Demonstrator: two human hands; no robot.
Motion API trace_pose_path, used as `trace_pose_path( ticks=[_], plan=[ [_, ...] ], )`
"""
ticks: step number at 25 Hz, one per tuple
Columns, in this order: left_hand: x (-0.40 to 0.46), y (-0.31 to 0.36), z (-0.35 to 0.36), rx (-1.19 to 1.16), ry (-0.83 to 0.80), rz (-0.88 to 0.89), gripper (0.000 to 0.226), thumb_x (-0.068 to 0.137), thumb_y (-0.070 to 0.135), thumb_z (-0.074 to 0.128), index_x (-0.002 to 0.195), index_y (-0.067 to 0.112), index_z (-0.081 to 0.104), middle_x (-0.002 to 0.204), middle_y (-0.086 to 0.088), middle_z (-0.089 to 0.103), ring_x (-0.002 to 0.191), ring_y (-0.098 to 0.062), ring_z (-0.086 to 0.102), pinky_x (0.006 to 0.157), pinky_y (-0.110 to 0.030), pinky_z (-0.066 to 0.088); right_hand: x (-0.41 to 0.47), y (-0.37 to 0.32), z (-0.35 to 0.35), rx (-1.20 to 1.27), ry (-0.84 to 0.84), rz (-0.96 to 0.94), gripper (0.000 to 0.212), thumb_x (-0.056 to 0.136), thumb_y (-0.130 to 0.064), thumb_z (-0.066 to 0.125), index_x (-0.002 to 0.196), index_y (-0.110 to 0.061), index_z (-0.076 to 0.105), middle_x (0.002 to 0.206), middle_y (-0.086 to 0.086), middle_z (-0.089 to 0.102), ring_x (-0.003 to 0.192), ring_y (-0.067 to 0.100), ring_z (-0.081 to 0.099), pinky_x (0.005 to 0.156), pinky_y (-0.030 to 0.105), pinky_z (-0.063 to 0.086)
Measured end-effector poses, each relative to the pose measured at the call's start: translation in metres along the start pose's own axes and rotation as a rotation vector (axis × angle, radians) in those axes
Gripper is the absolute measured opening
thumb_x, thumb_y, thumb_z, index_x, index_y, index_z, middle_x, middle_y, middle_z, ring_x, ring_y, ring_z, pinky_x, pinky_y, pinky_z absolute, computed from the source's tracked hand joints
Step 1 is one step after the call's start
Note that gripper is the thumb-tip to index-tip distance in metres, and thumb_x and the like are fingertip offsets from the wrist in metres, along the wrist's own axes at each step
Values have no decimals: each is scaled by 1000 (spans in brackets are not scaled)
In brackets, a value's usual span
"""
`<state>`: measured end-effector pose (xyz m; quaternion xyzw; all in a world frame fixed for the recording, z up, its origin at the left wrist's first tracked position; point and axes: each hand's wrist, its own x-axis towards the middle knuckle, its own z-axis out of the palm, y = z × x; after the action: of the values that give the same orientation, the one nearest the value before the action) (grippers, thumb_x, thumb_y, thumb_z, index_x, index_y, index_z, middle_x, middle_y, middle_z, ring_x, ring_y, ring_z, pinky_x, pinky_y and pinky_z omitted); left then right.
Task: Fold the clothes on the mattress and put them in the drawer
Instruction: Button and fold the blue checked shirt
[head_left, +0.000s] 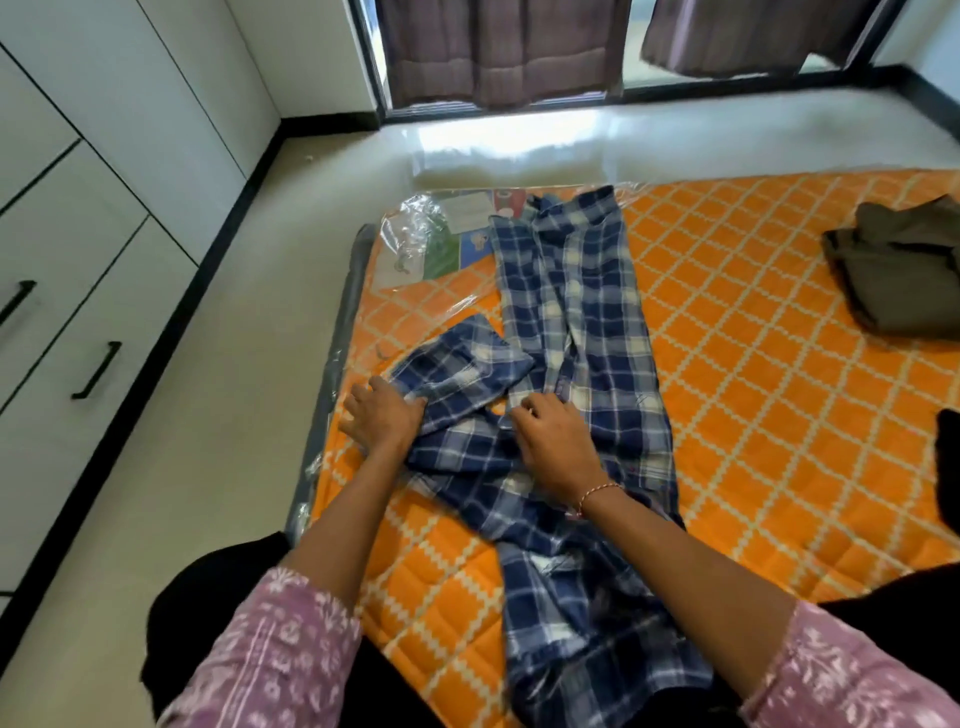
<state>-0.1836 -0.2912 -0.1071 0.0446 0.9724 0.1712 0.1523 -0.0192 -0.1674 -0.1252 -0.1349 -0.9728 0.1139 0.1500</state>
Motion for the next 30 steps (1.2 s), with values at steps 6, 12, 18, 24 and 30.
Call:
trace_pose_path(
  ticks=[6,12,18,24,30],
  plan=[
    [-3,6,-15,-642,107,242,18,91,10,59,89,-8,64,85,-28,62,89,-42,59,61,-37,33,52,-61,9,781,-53,458,30,99,-28,47,96,-7,68,92,9,65,83,20,59,75,34,47],
    [-25,42,-24,-464,-139,877,18,89,8,61,103,3,71,102,-6,62,93,-15,58,78,-12,42,123,-30,-19,1939,-136,890,21,96,-23,51,87,-6,56,65,6,61,58,18,62,54,27,54],
    [8,102,-40,-1054,-517,-138,51,91,56,46,97,9,62,91,-10,63,82,-25,57,68,-32,44,142,43,-51,1982,-237,840,31,100,-19,38,108,2,60,99,19,70,85,32,70,77,44,58],
    [54,212,-46,-1324,-595,205,14,91,2,54,88,13,61,71,-2,64,72,-19,57,66,-31,47,181,135,-99,1893,-276,661,35,84,-17,52,111,-2,66,107,18,69,93,32,69,77,43,58],
    [102,254,19,-1108,-620,30,18,91,13,60,107,6,61,90,-6,59,79,-22,57,65,-30,48,203,200,-52,1681,-225,918,39,94,-10,48,132,-1,51,113,18,65,89,31,66,85,44,54]
  ],
)
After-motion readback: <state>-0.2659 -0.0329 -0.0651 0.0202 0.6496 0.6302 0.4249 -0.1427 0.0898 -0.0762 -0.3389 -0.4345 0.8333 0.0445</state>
